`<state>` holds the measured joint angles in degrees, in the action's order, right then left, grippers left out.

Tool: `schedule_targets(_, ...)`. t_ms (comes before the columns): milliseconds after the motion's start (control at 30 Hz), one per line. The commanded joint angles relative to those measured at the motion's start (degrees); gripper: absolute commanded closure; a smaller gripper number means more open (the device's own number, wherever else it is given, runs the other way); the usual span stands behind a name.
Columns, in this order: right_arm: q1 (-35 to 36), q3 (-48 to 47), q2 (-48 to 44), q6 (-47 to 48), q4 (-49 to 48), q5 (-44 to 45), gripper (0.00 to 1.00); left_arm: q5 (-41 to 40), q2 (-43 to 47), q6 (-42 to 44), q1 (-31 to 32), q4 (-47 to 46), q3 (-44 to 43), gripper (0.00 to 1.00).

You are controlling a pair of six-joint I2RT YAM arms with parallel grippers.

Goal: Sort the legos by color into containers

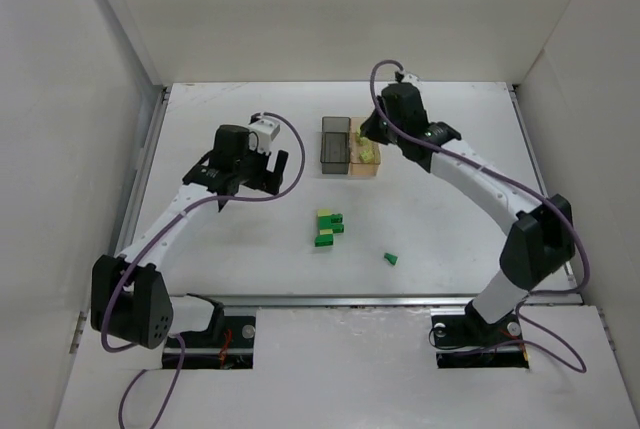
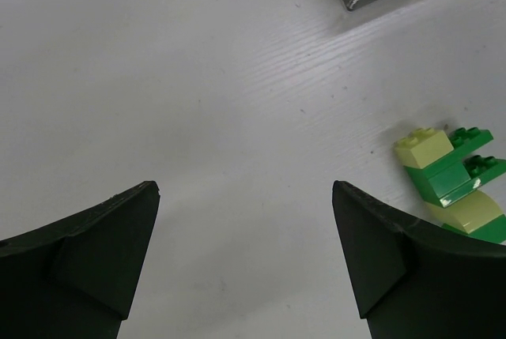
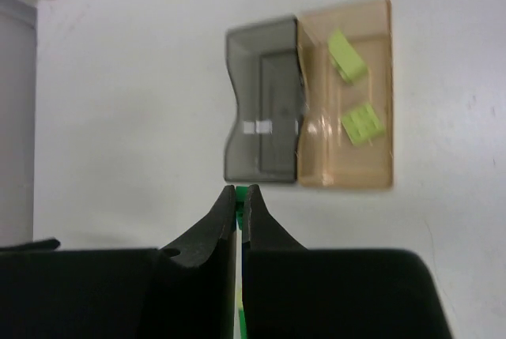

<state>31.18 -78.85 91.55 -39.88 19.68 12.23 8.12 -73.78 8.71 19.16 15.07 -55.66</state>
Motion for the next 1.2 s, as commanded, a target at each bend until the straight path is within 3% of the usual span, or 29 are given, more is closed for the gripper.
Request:
schedule_targets(0,-0.07,-9.78,7.13,7.44,-5.53,-0.53,1.0,-0.56,2.59,-1.41,-1.66,-1.45,1.08,0.11)
schedule_targets(100,-0.07,-21.38,17.15,12.44,-0.62,-3.7,1.0,-1.18,2.59,-1.42,-2.37,-2.06,1.08,0.11)
schedule_targets(267,0.46,-27.76,26.12,17.63,1.76,-4.76,1.0,-1.79,2.59,-1.42,-5.35,-3.11,1.08,0.11)
schedule_targets(333,0.46,-29.6,26.75,17.64,3.78,-1.17,0.89,-1.79,2.59,-1.94,-6.05,-3.12,1.08,0.11)
schedule_targets(400,0.46,-29.61,27.37,18.34,4.4,-0.54,0.84,-1.79,2.06,-1.94,-6.67,-3.12,0.56,0.11)
schedule_targets(533,0.46,-28.38,26.05,22.99,1.59,-9.64,0.53,-1.79,0.83,-1.94,-7.2,-3.12,0.55,0.11)
schedule_targets(667,0.46,-31.54,26.67,24.59,5.97,-12.49,0.31,-1.79,-0.48,-1.42,-7.2,-3.64,-0.06,0.11)
schedule_targets(767,0.46,-31.54,24.22,25.11,7.83,-11.61,0.3,-1.1,-1.1,-0.89,-7.2,-3.64,-1.9,0.11)
schedule_targets(867,-0.07,-26.02,16.58,29.31,8.44,-14.93,0.28,-0.56,-1.1,-0.89,-7.2,-3.12,-2.7,0.11)
schedule_targets(967,-0.07,-16.97,7.9,40.52,11.74,-23.03,0.17,-0.56,-0.58,-0.89,-7.2,-3.12,-2.62,0.11)
schedule_targets(1067,4.31,-8.1,3.13,46.45,22.02,-19.1,0.15,-0.56,-0.06,-0.89,-6.68,-3.12,-2.0,0.11)
schedule_targets(1167,10.12,2.42,-1.18,44.55,25.92,-17.15,0.15,-0.56,-0.05,-0.89,-6.68,-3.12,-1.47,0.11)
